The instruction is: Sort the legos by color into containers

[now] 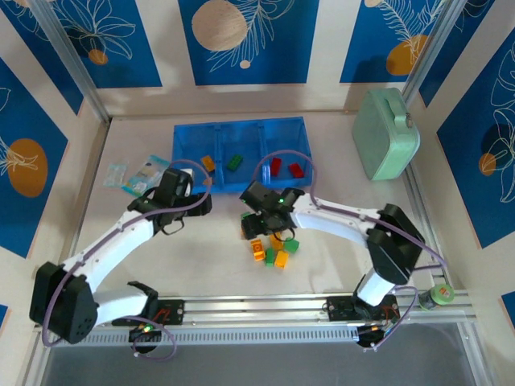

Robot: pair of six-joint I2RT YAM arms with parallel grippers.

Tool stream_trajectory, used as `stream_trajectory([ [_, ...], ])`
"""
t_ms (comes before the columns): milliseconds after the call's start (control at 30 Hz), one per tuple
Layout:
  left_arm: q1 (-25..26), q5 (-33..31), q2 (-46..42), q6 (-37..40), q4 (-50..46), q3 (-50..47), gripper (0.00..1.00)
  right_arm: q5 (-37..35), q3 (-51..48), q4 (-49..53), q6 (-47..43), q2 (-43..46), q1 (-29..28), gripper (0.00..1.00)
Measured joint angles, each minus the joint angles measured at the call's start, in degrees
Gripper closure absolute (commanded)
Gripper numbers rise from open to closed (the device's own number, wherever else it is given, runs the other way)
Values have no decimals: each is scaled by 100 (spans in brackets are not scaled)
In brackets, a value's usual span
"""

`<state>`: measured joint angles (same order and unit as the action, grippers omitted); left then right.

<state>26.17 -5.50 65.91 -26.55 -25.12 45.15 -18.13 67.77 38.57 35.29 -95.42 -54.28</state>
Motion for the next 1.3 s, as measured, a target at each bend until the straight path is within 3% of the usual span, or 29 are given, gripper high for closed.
stream_trajectory([
  [233, 129, -76, -1021, -258, -44, -667, 26, 17, 595, 157, 205, -964, -138, 28],
  [567, 247, -76, -1668, -496, -289, -1137, 26, 11, 1139, 308, 380, -1703, -136, 31],
  [700, 251, -79, -1790, -498, -352, -1137, 26, -17, 1379, 306, 437, -1969, -103, 41],
  [900, 251, -98, -1910, -498, -413, -1196, 26, -210, 1440, 442, 553, -2107, -98, 67],
  [1033, 251, -101, -1910, -498, -433, -1259, 26, -348, 1506, 570, 577, -2107, -151, 72],
  [1300, 251, -195, -2210, -492, -452, -1353, 26, -678, 2284, 1185, 455, -2055, -424, 73],
])
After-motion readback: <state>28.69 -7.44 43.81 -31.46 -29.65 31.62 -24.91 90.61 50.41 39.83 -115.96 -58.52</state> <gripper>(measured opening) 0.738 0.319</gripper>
